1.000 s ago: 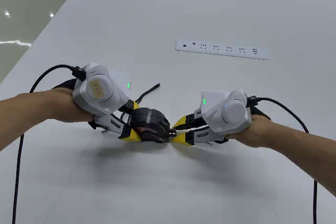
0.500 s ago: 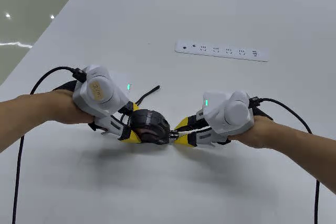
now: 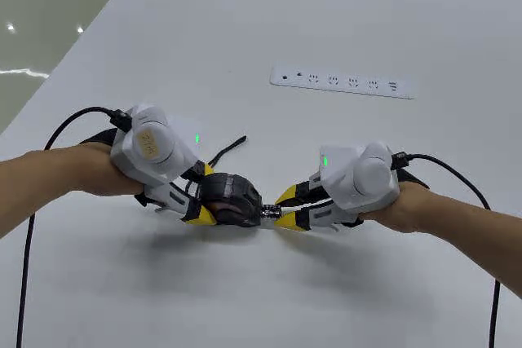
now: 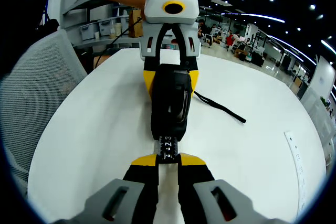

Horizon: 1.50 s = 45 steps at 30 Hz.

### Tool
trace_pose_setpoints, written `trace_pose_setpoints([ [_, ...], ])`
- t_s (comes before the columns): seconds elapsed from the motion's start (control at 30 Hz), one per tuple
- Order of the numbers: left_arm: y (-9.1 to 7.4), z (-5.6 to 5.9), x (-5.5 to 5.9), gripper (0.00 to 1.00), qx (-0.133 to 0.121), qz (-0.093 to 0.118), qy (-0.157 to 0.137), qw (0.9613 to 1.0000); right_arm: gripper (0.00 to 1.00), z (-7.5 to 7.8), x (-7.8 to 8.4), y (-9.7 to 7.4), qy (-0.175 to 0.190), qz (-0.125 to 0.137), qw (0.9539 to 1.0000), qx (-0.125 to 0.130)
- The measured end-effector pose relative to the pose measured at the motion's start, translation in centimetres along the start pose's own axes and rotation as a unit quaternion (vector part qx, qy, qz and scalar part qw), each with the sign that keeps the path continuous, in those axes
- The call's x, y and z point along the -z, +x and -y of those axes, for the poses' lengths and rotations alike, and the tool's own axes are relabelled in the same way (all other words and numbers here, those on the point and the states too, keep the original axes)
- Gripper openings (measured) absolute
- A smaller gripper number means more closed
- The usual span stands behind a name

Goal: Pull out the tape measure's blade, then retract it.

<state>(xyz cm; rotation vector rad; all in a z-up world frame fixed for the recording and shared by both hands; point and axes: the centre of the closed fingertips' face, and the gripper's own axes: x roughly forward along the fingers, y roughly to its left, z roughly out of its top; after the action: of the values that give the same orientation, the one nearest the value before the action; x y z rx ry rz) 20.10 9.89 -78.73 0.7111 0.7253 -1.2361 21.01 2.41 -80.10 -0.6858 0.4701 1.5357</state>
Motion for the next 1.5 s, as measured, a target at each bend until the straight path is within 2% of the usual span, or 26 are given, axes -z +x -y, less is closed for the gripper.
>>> trace_pose_setpoints([
  [1.5,-0.1,0.1,0.1,0.27,0.000,-0.001,-0.001,1.0000,0.12,0.2,2.0,-2.6,0.004,-0.014,0.9999,0.003],
])
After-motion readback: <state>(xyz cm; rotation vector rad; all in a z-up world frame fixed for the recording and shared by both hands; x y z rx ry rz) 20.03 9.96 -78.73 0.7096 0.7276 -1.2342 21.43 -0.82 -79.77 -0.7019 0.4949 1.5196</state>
